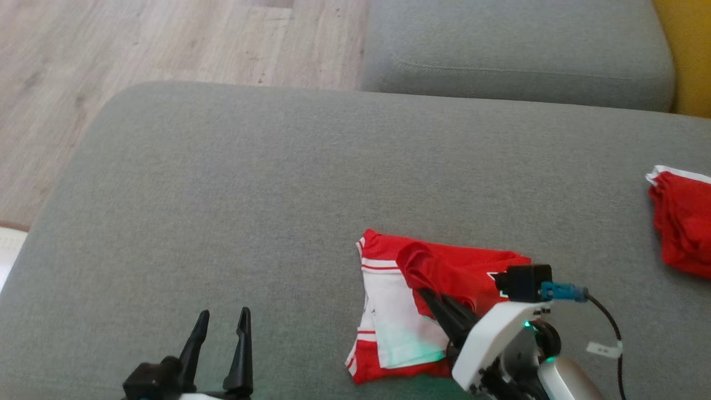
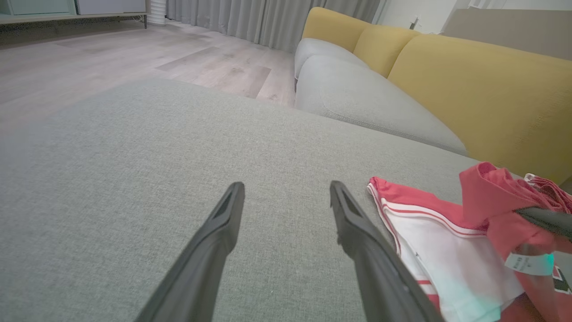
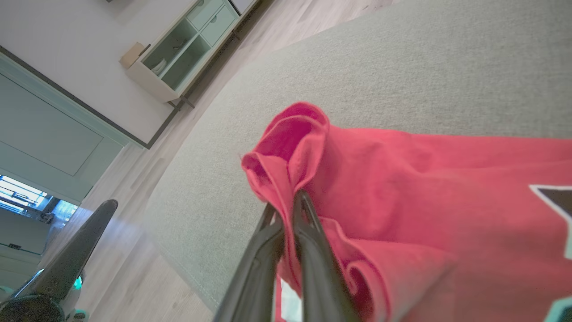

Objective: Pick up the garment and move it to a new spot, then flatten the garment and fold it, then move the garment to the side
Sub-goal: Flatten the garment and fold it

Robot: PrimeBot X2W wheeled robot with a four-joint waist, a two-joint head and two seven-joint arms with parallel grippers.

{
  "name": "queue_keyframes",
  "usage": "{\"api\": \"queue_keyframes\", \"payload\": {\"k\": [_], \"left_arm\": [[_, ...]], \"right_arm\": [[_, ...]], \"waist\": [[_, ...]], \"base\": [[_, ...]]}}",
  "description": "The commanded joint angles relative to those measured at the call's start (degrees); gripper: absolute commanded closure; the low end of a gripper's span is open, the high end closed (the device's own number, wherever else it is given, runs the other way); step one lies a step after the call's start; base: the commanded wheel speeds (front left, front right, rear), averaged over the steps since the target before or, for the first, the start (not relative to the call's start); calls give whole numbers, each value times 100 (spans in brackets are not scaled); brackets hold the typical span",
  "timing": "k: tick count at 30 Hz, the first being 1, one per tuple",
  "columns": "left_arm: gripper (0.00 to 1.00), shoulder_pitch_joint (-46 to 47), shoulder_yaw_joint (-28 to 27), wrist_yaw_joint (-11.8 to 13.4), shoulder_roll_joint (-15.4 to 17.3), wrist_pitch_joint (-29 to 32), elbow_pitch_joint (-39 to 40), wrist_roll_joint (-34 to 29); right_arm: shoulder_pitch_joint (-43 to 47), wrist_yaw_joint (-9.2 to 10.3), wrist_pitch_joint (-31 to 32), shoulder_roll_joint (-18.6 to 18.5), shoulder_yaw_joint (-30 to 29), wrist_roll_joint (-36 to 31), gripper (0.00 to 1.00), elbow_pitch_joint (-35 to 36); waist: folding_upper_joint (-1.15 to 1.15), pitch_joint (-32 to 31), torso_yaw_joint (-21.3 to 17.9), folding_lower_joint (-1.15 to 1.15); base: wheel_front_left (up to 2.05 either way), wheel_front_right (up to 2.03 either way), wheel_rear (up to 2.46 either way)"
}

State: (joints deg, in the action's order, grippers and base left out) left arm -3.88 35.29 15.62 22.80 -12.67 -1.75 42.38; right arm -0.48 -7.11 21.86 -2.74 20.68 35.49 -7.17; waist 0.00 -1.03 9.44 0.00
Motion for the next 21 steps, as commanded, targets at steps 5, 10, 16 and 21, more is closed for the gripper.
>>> {"api": "queue_keyframes", "payload": {"k": [5, 10, 16, 21], "left_arm": [[0, 362, -139, -34, -23, -52, 85, -21], [0, 410, -133, -52, -60, -74, 16, -27], [0, 449, -92, -77, -123, -92, -67, -40], [0, 478, -42, -75, -156, -95, -111, -67]], "right_arm": [[-859, -37, -514, -15, 299, 160, 100, -608], [-1349, -37, -920, -14, 570, 381, 100, -1300], [-1617, -37, -1262, -14, 1076, 724, 0, -1533], [-1759, -37, -1579, -14, 1105, 792, 0, -1490]], "waist": [[0, 110, 204, 0], [0, 151, 258, 0], [0, 172, 211, 0], [0, 150, 114, 0]], "base": [[0, 0, 0], [0, 0, 0], [0, 0, 0], [0, 0, 0]]}}
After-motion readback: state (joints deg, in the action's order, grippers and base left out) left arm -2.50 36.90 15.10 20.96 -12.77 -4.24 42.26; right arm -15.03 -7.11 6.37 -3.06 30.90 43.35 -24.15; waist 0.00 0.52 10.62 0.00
